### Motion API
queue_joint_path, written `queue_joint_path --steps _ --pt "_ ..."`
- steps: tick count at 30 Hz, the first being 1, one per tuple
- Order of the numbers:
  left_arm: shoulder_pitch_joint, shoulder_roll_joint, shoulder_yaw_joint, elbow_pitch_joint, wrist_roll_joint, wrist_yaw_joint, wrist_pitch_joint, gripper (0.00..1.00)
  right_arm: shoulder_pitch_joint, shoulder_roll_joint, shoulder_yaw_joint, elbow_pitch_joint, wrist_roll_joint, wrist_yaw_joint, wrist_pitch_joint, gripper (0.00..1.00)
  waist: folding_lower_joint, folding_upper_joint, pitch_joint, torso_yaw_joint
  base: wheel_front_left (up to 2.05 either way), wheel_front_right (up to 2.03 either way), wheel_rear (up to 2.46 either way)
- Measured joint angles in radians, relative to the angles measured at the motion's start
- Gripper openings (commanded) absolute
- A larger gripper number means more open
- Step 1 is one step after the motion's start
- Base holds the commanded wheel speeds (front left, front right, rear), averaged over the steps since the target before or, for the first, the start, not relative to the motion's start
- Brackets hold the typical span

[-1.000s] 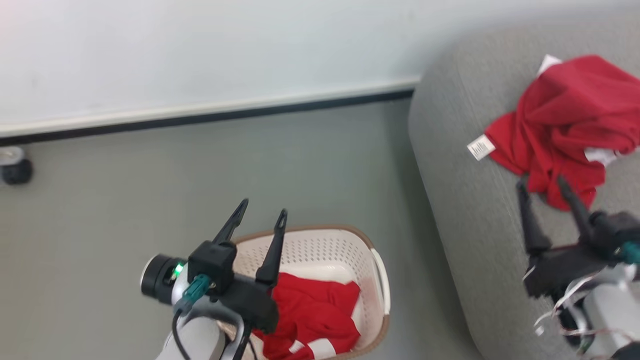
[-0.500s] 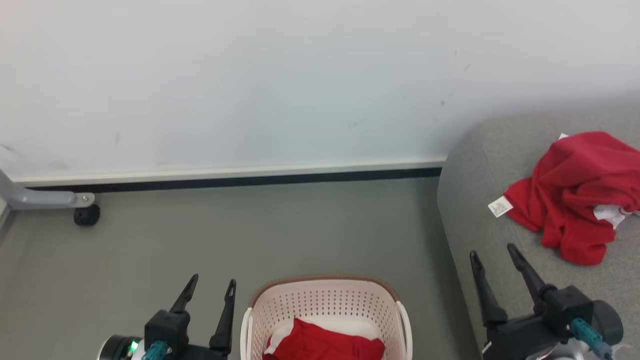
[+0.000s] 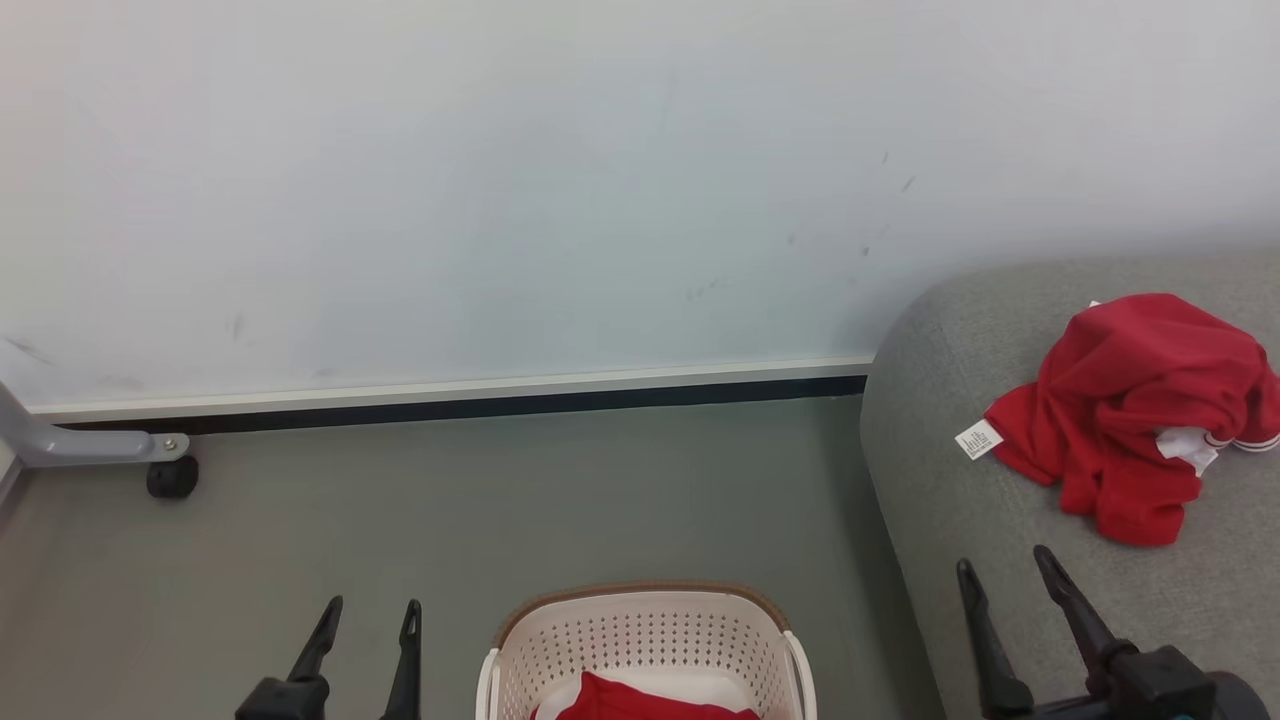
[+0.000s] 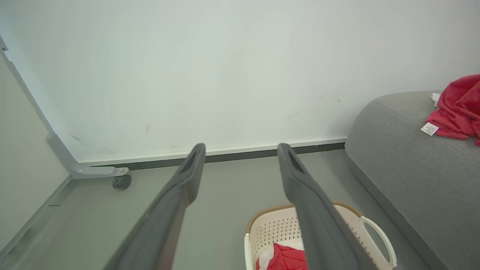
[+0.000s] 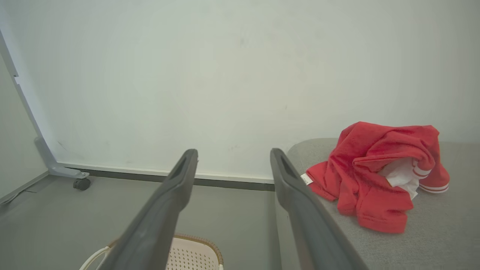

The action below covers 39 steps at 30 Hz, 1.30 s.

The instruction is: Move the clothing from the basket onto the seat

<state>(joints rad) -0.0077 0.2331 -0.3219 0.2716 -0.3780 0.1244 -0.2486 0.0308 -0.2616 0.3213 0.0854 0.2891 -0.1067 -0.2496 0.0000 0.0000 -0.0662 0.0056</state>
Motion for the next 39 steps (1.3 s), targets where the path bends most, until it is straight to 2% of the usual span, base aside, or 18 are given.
queue_joint_path --steps 17,39 --pt "0.054 -0.029 0.086 -0.059 0.071 0.0 -0.001 1.0 0.067 0.012 -0.044 -0.057 -0.009 -0.009 0.0 1.0 0.0 0.0 0.002 -0.013 0.0 0.0 0.0" --pt "0.094 -0.042 0.109 -0.112 0.128 0.0 -0.001 1.0 0.084 0.01 -0.07 -0.102 -0.026 -0.012 0.0 1.0 0.0 0.0 0.025 -0.015 0.0 0.0 0.0"
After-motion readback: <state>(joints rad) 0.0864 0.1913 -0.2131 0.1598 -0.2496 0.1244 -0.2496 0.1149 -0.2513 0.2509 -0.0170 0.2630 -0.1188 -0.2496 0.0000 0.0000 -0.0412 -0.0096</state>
